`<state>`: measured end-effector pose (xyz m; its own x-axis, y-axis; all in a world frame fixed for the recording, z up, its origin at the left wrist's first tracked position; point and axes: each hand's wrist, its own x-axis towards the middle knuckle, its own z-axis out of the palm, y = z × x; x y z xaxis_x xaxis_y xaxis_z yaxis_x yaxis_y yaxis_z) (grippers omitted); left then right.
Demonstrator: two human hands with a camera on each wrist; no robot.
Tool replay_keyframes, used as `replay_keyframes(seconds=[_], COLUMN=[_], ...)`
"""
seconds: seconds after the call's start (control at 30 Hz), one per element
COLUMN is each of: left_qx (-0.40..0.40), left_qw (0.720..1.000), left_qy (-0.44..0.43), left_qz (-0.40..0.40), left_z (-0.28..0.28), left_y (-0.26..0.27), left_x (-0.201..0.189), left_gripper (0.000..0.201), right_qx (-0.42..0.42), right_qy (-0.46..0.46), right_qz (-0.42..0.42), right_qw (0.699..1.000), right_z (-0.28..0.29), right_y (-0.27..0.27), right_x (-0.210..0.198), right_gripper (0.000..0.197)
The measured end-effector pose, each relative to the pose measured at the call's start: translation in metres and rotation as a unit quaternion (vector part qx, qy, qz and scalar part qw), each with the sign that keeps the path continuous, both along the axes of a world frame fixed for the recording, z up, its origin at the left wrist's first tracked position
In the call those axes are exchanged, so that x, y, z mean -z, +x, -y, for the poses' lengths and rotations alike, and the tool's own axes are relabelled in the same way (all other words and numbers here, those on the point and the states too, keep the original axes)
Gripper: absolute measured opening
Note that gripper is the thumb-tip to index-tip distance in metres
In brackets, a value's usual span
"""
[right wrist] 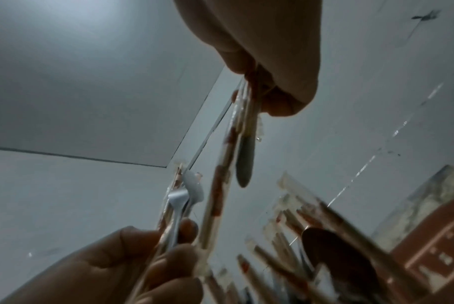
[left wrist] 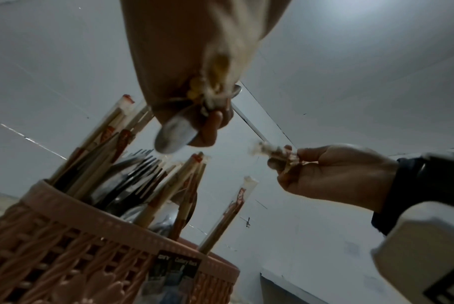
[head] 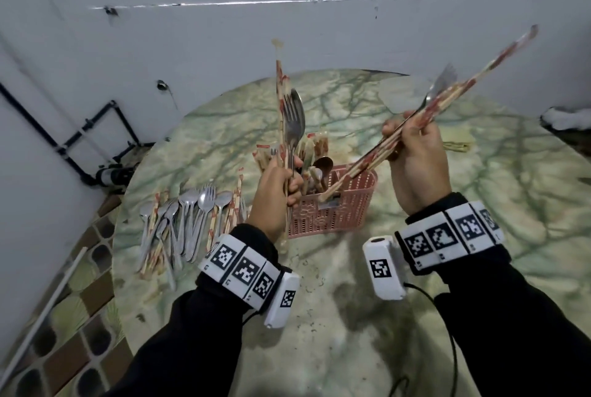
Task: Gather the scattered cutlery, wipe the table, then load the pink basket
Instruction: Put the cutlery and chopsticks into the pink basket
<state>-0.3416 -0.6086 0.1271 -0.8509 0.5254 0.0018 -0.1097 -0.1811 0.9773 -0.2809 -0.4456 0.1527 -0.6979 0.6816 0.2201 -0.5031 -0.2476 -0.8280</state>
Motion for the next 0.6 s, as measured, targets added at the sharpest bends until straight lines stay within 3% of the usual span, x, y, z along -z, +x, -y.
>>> replay_keyframes(seconds=[0.17,0.23,0.3,0.47,0.6], left_qx=[-0.016,-0.019,-0.025,-0.040,-0.054], left_qw=[1.000,0.999,0.997,0.995,0.990], left_qy=[-0.016,-0.039,-0.065,-0.057,-0.079], left_qz=[-0.015,-0.030,-0.044,-0.074,-0.099], left_z=[-0.013,-0.018,-0.023,-0.031,-0.034], left_y=[0.004,0.004,0.005,0.010,0.010], left_x=[0.003,0.006,0.009,0.011,0.015], left_gripper=[0.027,0.027,0.024,0.029,0.028], right_qx=[0.101,0.134,0.145,0.087,0.011], right_qy=[0.085,0.110,0.129,0.203,0.278], right_qz=[-0.047,-0.062,-0.058,0.027,0.112], right_qw=[0.990,0.983,0.979,0.975,0.954], right_z=[-0.034,-0.046,-0.052,-0.043,-0.030], right_y=[-0.002,-0.005,-0.011,-0.036,-0.052], right_x=[-0.006,-0.007,-0.003,0.028,0.058], right_gripper=[0.004,0.014,0.010,0.012,0.012])
